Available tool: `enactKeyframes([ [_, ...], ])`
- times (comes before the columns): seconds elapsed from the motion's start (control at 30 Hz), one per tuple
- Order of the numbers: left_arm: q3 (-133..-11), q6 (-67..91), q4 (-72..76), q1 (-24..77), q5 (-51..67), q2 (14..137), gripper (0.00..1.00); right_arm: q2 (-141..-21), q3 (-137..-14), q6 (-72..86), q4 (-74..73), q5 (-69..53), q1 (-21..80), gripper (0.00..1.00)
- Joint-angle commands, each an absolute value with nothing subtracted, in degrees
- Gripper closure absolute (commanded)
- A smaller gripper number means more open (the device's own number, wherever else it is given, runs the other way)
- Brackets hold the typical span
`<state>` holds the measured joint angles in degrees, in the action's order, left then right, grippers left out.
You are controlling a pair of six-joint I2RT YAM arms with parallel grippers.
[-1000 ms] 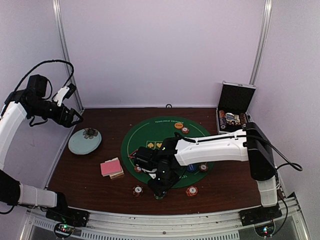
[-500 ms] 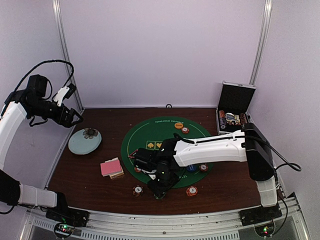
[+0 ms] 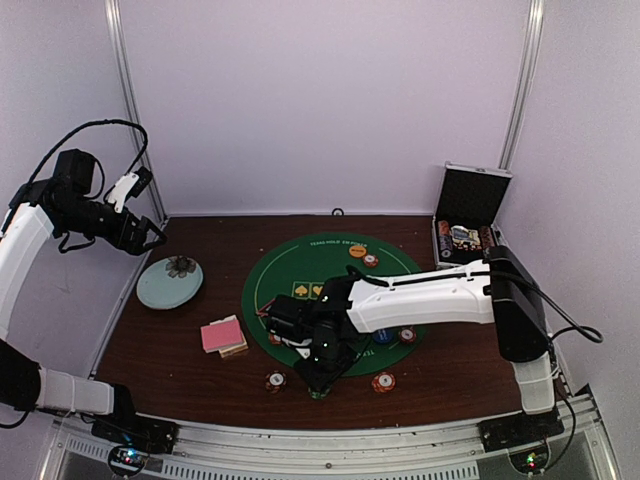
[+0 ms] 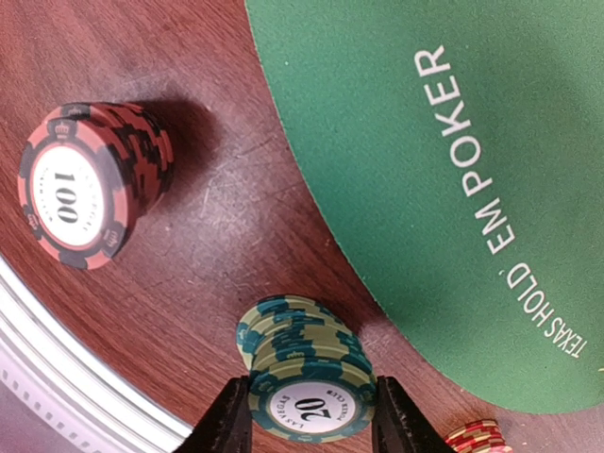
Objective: Distribute texas hold em gaming equipment
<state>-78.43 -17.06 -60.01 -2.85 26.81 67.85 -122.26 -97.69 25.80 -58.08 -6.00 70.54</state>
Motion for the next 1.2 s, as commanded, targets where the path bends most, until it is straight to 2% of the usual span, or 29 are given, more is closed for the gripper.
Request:
enactKeyframes([
  [0.0, -78.49, -17.67, -59.16, -3.19, 27.41, 66.91, 0.02, -121.79, -99.87, 26.08, -58.75, -4.87, 70.88, 0.81],
  [0.2, -78.66, -17.75, -59.15, -3.16, 27.33, 66.72, 0.03, -120.96, -102.15, 25.70, -60.81, -4.21, 70.86, 0.94],
  [0.47, -78.83, -17.62, -59.15, -3.21, 27.25, 67.11, 0.02, -118.05, -106.01, 24.42, -64.76, -1.59, 67.96, 0.95],
  [0.63, -78.84, -17.58, -59.15, -3.17, 26.91, 67.49, 0.02, -117.32, -107.23, 21.74, -66.93, 2.25, 60.98, 0.95],
  [0.83, -78.75, -17.41, -59.13, -3.25, 27.28, 67.55, 0.02, -119.70, -108.49, 18.10, -64.08, 4.23, 47.67, 0.94],
  [1.17, -79.70, -17.13, -59.12, -3.17, 27.81, 68.57, 0.02, -136.50, -126.08, 14.79, -63.60, 5.88, 33.40, 0.94],
])
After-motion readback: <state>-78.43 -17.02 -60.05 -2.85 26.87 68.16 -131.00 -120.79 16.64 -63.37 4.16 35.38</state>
